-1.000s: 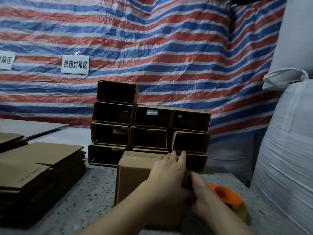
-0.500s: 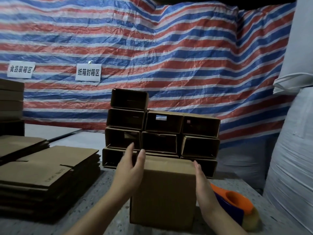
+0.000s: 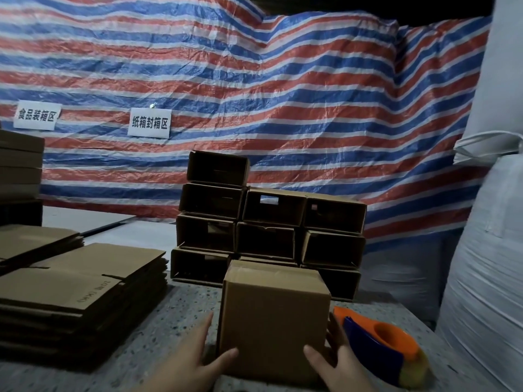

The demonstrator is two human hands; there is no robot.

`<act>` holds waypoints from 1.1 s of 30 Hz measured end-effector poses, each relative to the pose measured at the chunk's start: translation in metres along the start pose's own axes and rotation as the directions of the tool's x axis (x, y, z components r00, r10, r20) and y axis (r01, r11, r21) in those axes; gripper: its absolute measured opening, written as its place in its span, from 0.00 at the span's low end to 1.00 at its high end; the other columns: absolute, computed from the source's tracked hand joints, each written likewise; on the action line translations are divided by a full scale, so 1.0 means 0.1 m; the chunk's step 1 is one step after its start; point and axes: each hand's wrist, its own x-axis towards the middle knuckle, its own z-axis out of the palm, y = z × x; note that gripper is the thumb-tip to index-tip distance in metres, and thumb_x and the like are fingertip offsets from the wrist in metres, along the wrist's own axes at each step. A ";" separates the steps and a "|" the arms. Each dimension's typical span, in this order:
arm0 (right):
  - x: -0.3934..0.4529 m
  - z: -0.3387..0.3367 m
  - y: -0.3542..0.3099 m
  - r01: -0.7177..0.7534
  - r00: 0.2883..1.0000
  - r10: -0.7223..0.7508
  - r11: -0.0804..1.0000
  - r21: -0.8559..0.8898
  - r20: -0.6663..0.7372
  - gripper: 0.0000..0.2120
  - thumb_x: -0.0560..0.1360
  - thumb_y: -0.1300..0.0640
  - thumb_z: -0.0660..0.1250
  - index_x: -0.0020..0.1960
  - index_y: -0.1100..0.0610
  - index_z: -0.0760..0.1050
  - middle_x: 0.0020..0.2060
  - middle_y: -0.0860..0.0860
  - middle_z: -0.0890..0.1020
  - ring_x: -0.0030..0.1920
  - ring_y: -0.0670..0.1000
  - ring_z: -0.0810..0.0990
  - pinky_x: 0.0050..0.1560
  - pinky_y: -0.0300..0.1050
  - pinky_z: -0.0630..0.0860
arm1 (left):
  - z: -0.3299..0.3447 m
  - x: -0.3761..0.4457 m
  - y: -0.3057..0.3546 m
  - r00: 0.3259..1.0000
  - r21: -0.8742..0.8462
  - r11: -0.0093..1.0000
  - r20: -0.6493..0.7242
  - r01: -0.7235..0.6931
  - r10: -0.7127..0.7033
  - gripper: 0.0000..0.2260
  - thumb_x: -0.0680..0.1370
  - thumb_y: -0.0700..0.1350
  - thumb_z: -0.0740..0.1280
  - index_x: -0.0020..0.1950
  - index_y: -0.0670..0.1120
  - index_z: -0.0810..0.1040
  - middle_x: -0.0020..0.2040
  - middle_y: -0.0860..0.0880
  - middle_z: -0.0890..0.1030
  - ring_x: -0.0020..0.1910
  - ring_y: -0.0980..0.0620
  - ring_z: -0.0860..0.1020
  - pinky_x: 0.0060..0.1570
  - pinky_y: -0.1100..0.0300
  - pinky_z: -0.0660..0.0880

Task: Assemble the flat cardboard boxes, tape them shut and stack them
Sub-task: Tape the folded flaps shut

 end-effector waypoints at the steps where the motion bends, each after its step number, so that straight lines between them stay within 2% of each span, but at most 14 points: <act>1: -0.01 0.02 0.01 0.006 1.000 -0.006 0.999 -0.033 0.001 0.50 0.73 0.49 0.76 0.82 0.47 0.45 0.78 0.49 0.63 0.76 0.52 0.66 0.70 0.48 0.69 | 0.01 -0.01 -0.02 1.000 0.040 0.999 0.022 -0.019 0.018 0.42 0.72 0.68 0.64 0.81 0.55 0.51 0.79 0.54 0.59 0.75 0.55 0.62 0.75 0.55 0.59; 4: -0.01 0.04 0.00 0.008 1.000 -0.010 0.994 -0.112 -0.013 0.45 0.76 0.50 0.73 0.81 0.47 0.47 0.75 0.48 0.69 0.69 0.48 0.73 0.56 0.36 0.70 | 0.06 0.01 -0.04 0.992 0.001 0.992 -0.007 -0.125 0.125 0.21 0.81 0.55 0.62 0.74 0.58 0.66 0.72 0.57 0.72 0.64 0.65 0.72 0.67 0.64 0.68; 7: -0.01 0.04 -0.06 0.052 0.996 -0.057 0.995 -0.083 -0.064 0.40 0.77 0.53 0.73 0.80 0.47 0.52 0.64 0.41 0.75 0.53 0.39 0.73 0.55 0.35 0.69 | 0.07 0.03 0.01 0.988 -0.106 0.985 -0.087 -0.134 0.125 0.15 0.84 0.48 0.59 0.70 0.58 0.69 0.63 0.60 0.76 0.57 0.65 0.75 0.57 0.72 0.71; 10: -0.02 0.02 -0.10 0.112 0.988 -0.112 0.994 -0.005 -0.106 0.36 0.75 0.50 0.74 0.76 0.46 0.58 0.60 0.41 0.76 0.61 0.46 0.75 0.65 0.45 0.73 | 0.05 0.05 0.09 0.981 -0.242 0.958 -0.152 -0.151 0.117 0.12 0.83 0.50 0.59 0.65 0.60 0.73 0.61 0.58 0.79 0.61 0.58 0.76 0.65 0.56 0.73; 12: -0.05 0.01 -0.20 0.138 0.979 -0.120 0.985 0.106 -0.164 0.35 0.69 0.42 0.72 0.72 0.45 0.62 0.64 0.47 0.77 0.58 0.47 0.78 0.55 0.44 0.79 | 0.03 0.05 0.20 0.965 -0.305 0.933 -0.231 -0.192 0.123 0.14 0.79 0.56 0.60 0.63 0.59 0.75 0.60 0.57 0.80 0.61 0.56 0.78 0.64 0.52 0.74; 14: -0.06 0.01 -0.37 0.178 0.959 -0.135 0.971 0.160 -0.248 0.38 0.65 0.36 0.69 0.70 0.49 0.64 0.62 0.48 0.78 0.50 0.41 0.77 0.41 0.33 0.76 | 0.00 0.03 0.34 0.943 -0.346 0.899 -0.288 -0.267 0.169 0.18 0.75 0.59 0.61 0.63 0.57 0.76 0.57 0.57 0.82 0.59 0.56 0.79 0.60 0.57 0.77; 15: -0.06 0.00 -0.47 0.207 0.943 -0.156 0.966 0.152 -0.293 0.40 0.64 0.34 0.68 0.70 0.50 0.65 0.61 0.48 0.78 0.48 0.39 0.76 0.40 0.31 0.73 | -0.03 0.03 0.43 0.931 -0.362 0.880 -0.304 -0.308 0.200 0.19 0.74 0.60 0.62 0.63 0.58 0.76 0.56 0.59 0.83 0.59 0.57 0.79 0.57 0.60 0.77; 17: -0.02 -0.05 -0.68 0.290 0.905 -0.216 0.944 0.160 -0.365 0.42 0.62 0.29 0.66 0.69 0.51 0.67 0.59 0.47 0.79 0.50 0.43 0.78 0.43 0.35 0.72 | -0.13 0.03 0.60 0.903 -0.361 0.851 -0.341 -0.381 0.259 0.22 0.73 0.61 0.64 0.66 0.58 0.75 0.58 0.61 0.82 0.59 0.59 0.79 0.56 0.61 0.77; 21: 0.10 -0.21 -1.21 0.442 0.855 -0.335 0.871 0.216 -0.396 0.32 0.68 0.26 0.61 0.63 0.45 0.74 0.57 0.40 0.82 0.59 0.44 0.80 0.54 0.41 0.77 | -0.43 0.19 1.02 0.808 -0.246 0.819 -0.454 -0.519 0.376 0.25 0.75 0.62 0.60 0.71 0.55 0.72 0.62 0.58 0.78 0.62 0.60 0.77 0.61 0.60 0.74; 23: 0.19 -0.29 -1.48 0.496 0.842 -0.404 0.840 0.221 -0.357 0.23 0.72 0.29 0.59 0.58 0.41 0.76 0.52 0.35 0.84 0.54 0.35 0.80 0.50 0.31 0.75 | -0.60 0.34 1.24 0.785 -0.243 0.805 -0.487 -0.542 0.382 0.14 0.79 0.60 0.57 0.62 0.61 0.75 0.55 0.63 0.81 0.57 0.68 0.76 0.53 0.72 0.72; 25: 0.36 -0.34 -1.71 0.528 0.829 -0.448 0.824 0.206 -0.336 0.16 0.76 0.32 0.58 0.56 0.38 0.75 0.51 0.34 0.82 0.50 0.28 0.77 0.47 0.29 0.72 | -0.75 0.55 1.46 0.787 -0.295 0.789 -0.511 -0.539 0.346 0.09 0.83 0.56 0.54 0.57 0.62 0.73 0.46 0.69 0.80 0.47 0.78 0.74 0.40 0.81 0.68; 27: 0.59 -0.39 -1.90 0.533 0.824 -0.447 0.821 0.206 -0.349 0.13 0.80 0.35 0.57 0.58 0.38 0.73 0.53 0.32 0.77 0.50 0.28 0.76 0.51 0.29 0.67 | -0.88 0.78 1.64 0.785 -0.306 0.793 -0.532 -0.527 0.317 0.14 0.84 0.58 0.53 0.65 0.58 0.71 0.50 0.67 0.77 0.45 0.76 0.74 0.39 0.78 0.69; 29: 0.86 -0.44 -2.08 0.525 0.825 -0.432 0.825 0.211 -0.363 0.22 0.81 0.34 0.56 0.70 0.43 0.70 0.60 0.38 0.75 0.57 0.39 0.73 0.59 0.38 0.65 | -1.00 1.04 1.81 0.769 -0.279 0.815 -0.572 -0.509 0.284 0.23 0.83 0.61 0.52 0.74 0.52 0.66 0.57 0.58 0.75 0.50 0.65 0.73 0.43 0.68 0.68; 33: 1.35 -0.55 -2.46 0.439 0.863 -0.326 0.862 0.254 -0.386 0.32 0.80 0.31 0.53 0.75 0.50 0.67 0.63 0.48 0.72 0.58 0.49 0.69 0.58 0.46 0.64 | -1.17 1.55 2.13 0.731 -0.183 0.860 -0.626 -0.476 0.271 0.24 0.82 0.62 0.52 0.72 0.49 0.66 0.54 0.52 0.75 0.48 0.57 0.73 0.46 0.57 0.69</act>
